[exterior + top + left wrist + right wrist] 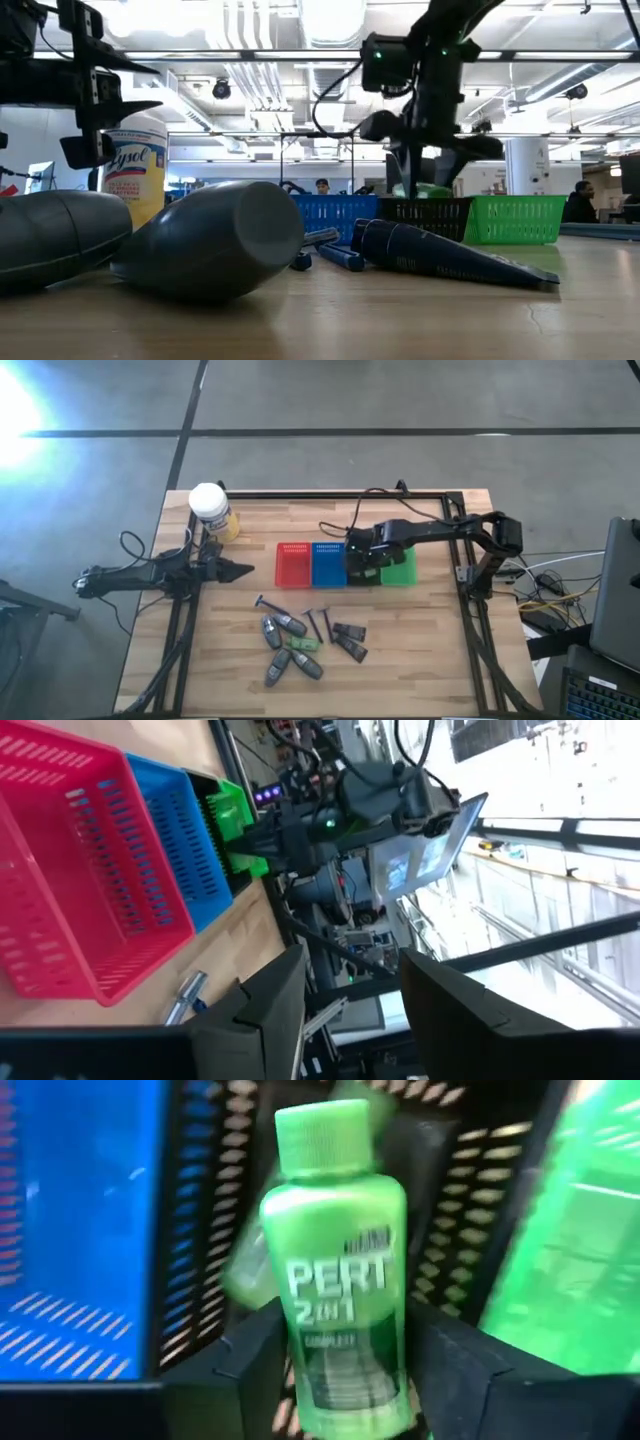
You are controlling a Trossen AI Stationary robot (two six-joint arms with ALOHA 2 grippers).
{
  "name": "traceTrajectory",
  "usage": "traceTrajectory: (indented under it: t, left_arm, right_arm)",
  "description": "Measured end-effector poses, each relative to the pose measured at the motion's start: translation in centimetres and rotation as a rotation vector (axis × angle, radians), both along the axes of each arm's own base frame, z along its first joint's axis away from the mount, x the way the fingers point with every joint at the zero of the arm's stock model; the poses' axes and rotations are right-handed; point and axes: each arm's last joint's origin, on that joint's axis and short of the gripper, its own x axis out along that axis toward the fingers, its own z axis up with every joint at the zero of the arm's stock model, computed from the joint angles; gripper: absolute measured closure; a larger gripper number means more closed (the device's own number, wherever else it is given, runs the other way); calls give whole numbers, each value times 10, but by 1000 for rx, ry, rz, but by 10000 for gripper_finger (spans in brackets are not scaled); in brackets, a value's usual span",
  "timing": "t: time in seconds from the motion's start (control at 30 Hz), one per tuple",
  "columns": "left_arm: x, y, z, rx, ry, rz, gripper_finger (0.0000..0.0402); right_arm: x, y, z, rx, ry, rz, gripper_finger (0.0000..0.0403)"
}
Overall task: Pick & Place Travel size toiletries
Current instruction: Put the shampoo into the black basket
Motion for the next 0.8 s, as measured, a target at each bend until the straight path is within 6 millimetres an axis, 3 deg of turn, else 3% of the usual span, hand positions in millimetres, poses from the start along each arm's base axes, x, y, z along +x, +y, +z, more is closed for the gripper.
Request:
traceTrajectory:
  t: [0.2, 0.37, 0.57, 0.8]
  left_arm:
    - [0, 1, 0, -1, 0, 30, 234]
    - [0, 1, 0, -15, -2, 33, 234]
    - [0, 1, 0, -18, -2, 33, 234]
    - [0, 1, -1, -18, 7, 26, 234]
  right_arm:
    - [-3, 6, -2, -44, 13, -22, 170]
    - [8, 20, 12, -79, -33, 87, 134]
    - [31, 69, 34, -108, -161, 414, 108]
    - [56, 134, 31, -175, -252, 796, 110]
